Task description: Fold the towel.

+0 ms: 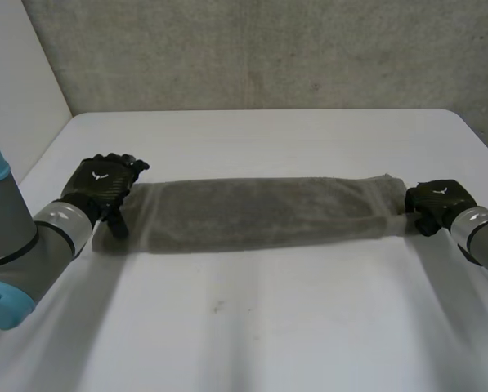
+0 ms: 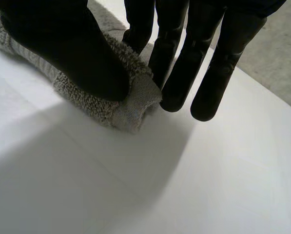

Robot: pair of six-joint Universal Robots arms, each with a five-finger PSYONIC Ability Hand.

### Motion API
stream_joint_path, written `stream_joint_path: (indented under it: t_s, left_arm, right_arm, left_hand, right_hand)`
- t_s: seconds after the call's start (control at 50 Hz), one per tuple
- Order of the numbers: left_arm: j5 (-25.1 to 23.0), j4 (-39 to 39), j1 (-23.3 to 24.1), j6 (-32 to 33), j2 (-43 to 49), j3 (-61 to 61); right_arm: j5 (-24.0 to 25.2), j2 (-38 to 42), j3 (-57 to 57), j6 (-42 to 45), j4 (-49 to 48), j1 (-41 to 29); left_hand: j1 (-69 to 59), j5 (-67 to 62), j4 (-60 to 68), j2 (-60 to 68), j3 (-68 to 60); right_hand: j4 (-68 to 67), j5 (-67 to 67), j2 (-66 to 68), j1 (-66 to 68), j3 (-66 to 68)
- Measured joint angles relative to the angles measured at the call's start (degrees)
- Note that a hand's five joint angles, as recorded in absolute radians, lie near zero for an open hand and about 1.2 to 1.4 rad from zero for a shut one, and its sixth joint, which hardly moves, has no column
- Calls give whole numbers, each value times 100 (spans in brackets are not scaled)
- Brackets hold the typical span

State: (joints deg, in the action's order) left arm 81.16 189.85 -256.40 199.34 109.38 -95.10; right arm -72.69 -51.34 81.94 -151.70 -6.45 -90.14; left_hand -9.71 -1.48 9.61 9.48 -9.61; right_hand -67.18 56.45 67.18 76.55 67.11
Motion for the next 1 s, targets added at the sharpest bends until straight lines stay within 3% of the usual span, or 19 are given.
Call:
stream_joint_path:
  t_s: [0.14, 0.34, 0.48, 0.58, 0.64, 0.72, 0.88, 0.98, 1.0]
  left_arm:
    - [1, 69, -11, 0, -4, -100]
    - [5, 90, -25, 0, -8, -126]
    - [6, 94, -49, -1, -12, -124]
    - [6, 95, -62, -3, -14, -125]
    - [8, 96, -93, -7, -22, -129]
    - [10, 96, -110, -8, -37, -135]
    - [15, 96, -169, -9, -79, -157]
    - [15, 96, -178, -9, -79, -161]
    - [15, 96, -190, -9, -78, -169]
  right_arm:
    - [-38, 5, -149, 92, -32, 365]
    - [-32, -18, -816, 854, 545, 1549]
    - [2, -205, -1334, 867, 932, 1620]
    - [-5, -413, -1641, 544, 996, 1068]
    - [-11, -558, -2039, 129, 992, 64]
    - [-19, -554, -2264, -19, 975, -605]
    - [-84, 191, -3077, -79, 935, -3028]
    - [-87, 397, -3179, -61, 945, -3355]
    - [-87, 661, -3255, -33, 964, -3710]
  left_hand:
    - [0, 0, 0, 0, 0]
    - [0, 0, 0, 0, 0]
    - [0, 0, -1, 0, 0]
    - [0, 0, -1, 0, 0]
    - [0, 0, -1, 0, 0]
    - [0, 1, -1, 0, 0]
    - [0, 0, -1, -1, 0]
    - [0, 0, -1, -1, 0]
    - [0, 0, -1, -1, 0]
  right_hand:
    - [-238, 239, 208, 245, 228]
    - [-251, 253, 213, 271, 233]
    - [-265, 265, 240, 286, 255]
    - [-265, 270, 240, 286, 255]
    - [-265, 275, 240, 286, 255]
    - [-265, 276, 240, 286, 256]
    - [-265, 276, 240, 286, 256]
    - [-265, 277, 240, 286, 256]
    - [-265, 276, 240, 286, 256]
